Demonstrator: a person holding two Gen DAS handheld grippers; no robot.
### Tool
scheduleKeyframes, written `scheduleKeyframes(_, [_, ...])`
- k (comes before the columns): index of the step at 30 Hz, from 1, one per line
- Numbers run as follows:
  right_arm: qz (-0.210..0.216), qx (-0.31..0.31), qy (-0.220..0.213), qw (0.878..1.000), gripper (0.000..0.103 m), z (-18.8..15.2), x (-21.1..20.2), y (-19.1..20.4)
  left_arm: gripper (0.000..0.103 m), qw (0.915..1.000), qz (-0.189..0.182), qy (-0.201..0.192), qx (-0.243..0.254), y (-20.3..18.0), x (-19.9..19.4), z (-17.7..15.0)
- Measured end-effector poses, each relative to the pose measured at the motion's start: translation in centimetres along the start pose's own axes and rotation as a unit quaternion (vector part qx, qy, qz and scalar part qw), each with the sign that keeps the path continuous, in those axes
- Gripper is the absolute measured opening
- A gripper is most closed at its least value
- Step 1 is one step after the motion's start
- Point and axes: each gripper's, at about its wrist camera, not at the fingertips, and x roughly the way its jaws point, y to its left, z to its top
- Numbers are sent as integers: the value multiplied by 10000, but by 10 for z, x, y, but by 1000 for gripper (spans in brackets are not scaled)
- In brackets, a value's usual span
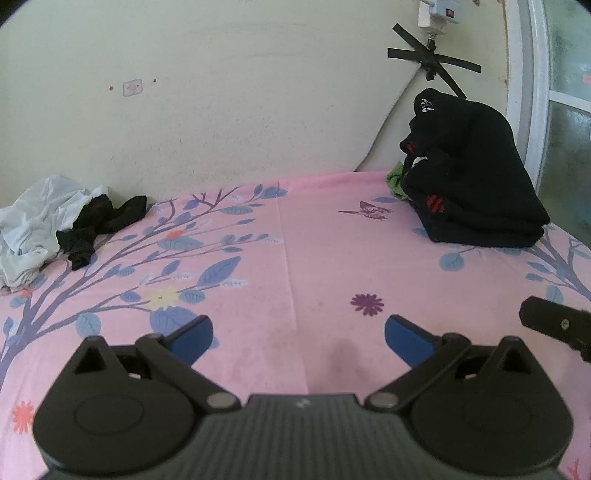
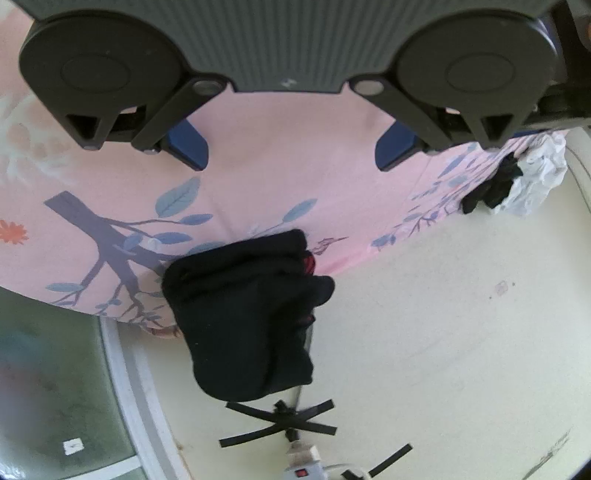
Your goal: Fold small clothes
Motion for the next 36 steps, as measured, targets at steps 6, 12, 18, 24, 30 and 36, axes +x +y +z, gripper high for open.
scheduleKeyframes(6, [20, -101, 61, 9999, 90, 0, 4, 3, 103, 9997, -11, -109, 215, -7, -4, -2])
scheduleKeyframes(12, [-19, -88, 29, 10000, 90, 0, 4, 2, 103, 9998, -44, -87, 169, -6, -4, -2])
scheduleKeyframes(18, [4, -111, 29, 9999, 90, 0, 3, 3, 103, 9999, -91, -37, 91, -3, -3, -2])
scheduleKeyframes(24, [2, -79, 23, 10000, 90, -1, 1, 3, 103, 9999, -141, -3, 40, -1, -3, -2])
scheduleKeyframes(30, [43, -66, 36, 10000, 90, -1, 1, 4, 103, 9998, -158, -117, 24, 0, -8, -2])
scheduleKeyframes(36, [46, -66, 53, 10000, 90, -1, 1, 4, 103, 9998, -168, -115, 11, 2, -10, -2])
